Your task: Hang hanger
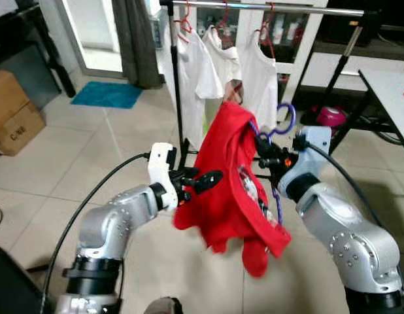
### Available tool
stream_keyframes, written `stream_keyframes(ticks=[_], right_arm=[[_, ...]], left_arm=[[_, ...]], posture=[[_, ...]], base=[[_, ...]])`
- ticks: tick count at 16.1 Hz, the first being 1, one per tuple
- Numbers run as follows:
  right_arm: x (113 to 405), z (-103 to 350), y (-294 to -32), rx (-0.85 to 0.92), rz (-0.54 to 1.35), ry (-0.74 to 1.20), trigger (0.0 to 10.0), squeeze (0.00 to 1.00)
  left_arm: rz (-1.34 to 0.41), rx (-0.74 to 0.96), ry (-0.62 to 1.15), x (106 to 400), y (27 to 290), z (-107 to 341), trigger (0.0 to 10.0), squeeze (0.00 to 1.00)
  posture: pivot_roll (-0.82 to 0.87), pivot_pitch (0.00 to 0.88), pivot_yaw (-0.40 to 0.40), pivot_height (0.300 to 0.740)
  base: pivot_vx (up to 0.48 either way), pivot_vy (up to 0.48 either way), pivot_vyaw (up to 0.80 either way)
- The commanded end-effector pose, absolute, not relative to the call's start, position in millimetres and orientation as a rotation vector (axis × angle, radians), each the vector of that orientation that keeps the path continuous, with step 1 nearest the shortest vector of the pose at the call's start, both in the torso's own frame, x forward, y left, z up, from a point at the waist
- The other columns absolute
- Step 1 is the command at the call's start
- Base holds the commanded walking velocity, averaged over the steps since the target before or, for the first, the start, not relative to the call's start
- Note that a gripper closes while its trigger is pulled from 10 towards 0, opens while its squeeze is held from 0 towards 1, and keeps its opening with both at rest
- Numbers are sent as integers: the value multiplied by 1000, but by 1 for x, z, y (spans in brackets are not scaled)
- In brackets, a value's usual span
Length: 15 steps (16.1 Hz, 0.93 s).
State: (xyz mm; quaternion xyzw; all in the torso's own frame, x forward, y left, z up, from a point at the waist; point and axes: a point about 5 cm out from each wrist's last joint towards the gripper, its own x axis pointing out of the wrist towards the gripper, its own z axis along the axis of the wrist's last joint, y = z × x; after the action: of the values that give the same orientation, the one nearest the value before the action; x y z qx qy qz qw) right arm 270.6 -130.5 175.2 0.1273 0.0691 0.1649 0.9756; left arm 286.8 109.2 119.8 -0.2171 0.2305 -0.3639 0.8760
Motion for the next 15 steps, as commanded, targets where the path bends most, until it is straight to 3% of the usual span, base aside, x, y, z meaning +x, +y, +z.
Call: stream_keyframes(ticks=[1,5,6,7,8,9,15], right_arm=[[270,188,-127,245,357,86,10000,0],[273,196,-127,233,363,63,10000,0],[273,197,-127,232,361,62,10000,0],[273,197,-127,233,362,61,10000,0],[273,198,-126,235,364,59,10000,0],[273,198,-126,237,366,60,10000,0],[274,199,-125,253,369,59,10000,0]], left_arm=[[-789,-457,502,286,109,118,10000,0],[-974,-604,318,288,99,139,10000,0],[-988,-573,316,288,97,136,10000,0],[-1002,-567,309,287,95,133,8392,0],[-1001,-576,305,288,95,130,4706,0],[-972,-564,289,292,95,129,0,0],[-840,-526,250,306,107,122,0,0]], posture=[[-27,3,-2,740],[-40,0,2,740],[-40,0,1,740],[-41,0,1,740],[-42,0,1,740],[-41,1,-3,740],[-40,3,0,740]], base=[[0,0,0],[0,0,0],[0,0,0],[0,0,0],[0,0,0],[0,0,0],[0,0,0]])
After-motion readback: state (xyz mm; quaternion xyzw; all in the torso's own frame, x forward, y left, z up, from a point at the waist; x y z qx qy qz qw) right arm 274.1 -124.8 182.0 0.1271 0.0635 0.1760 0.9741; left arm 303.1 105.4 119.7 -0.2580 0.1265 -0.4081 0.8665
